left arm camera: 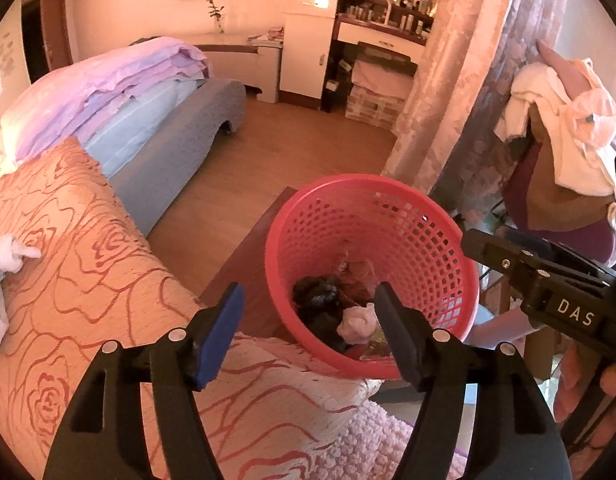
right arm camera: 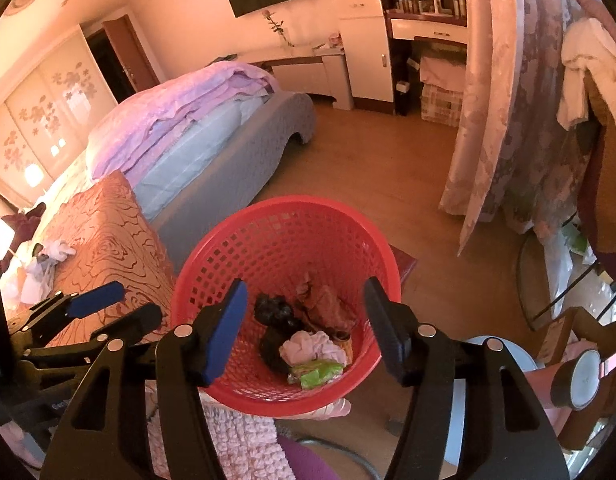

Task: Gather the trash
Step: 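Open both tools to drop the black bag and green packet into the basket, then move both open tools back over the trash on the bed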

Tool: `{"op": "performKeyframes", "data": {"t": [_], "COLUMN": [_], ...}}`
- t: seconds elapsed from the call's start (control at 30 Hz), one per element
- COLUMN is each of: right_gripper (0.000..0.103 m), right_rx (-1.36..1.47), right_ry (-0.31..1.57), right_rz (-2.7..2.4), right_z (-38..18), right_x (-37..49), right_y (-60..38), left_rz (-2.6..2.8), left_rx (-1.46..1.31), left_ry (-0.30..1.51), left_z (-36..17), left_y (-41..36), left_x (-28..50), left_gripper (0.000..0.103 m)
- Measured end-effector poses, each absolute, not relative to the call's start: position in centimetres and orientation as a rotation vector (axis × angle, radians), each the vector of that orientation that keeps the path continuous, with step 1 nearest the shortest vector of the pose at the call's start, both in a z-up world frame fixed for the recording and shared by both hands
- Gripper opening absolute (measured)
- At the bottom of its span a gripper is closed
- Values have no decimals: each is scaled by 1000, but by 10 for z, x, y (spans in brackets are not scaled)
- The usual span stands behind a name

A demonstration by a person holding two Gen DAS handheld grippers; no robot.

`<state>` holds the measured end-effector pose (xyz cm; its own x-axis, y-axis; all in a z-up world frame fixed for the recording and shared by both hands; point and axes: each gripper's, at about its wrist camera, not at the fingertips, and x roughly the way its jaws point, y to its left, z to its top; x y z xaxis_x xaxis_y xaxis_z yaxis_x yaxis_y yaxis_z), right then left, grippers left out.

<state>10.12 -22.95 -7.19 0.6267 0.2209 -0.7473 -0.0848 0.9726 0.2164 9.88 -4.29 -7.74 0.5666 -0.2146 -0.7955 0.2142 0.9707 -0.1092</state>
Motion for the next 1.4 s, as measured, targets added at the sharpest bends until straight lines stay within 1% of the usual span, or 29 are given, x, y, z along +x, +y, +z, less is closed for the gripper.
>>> {"op": "performKeyframes", "data": {"t": [0.33, 0.63, 1.0, 1.4], "right_gripper": [59, 64, 67, 69], "right_rx": [144, 124, 72, 34], "right_ry": [858, 834, 795, 757], "right_rz": [190, 232, 309, 406], "right_z": [-66, -60, -48, -29], "right_x": [98, 91, 74, 56], "right_y": [-224, -212, -182, -139], "left_rz": [-217, -172, -86, 42], "left_rx": [-32, -54, -116, -154], "left_ry": [912, 885, 851, 791], "left_z": [-67, -56, -43, -24], "left_y": [-26, -6, 33, 88], "left_x": [89, 76, 54, 24], "left_gripper": [68, 69, 71, 72]}}
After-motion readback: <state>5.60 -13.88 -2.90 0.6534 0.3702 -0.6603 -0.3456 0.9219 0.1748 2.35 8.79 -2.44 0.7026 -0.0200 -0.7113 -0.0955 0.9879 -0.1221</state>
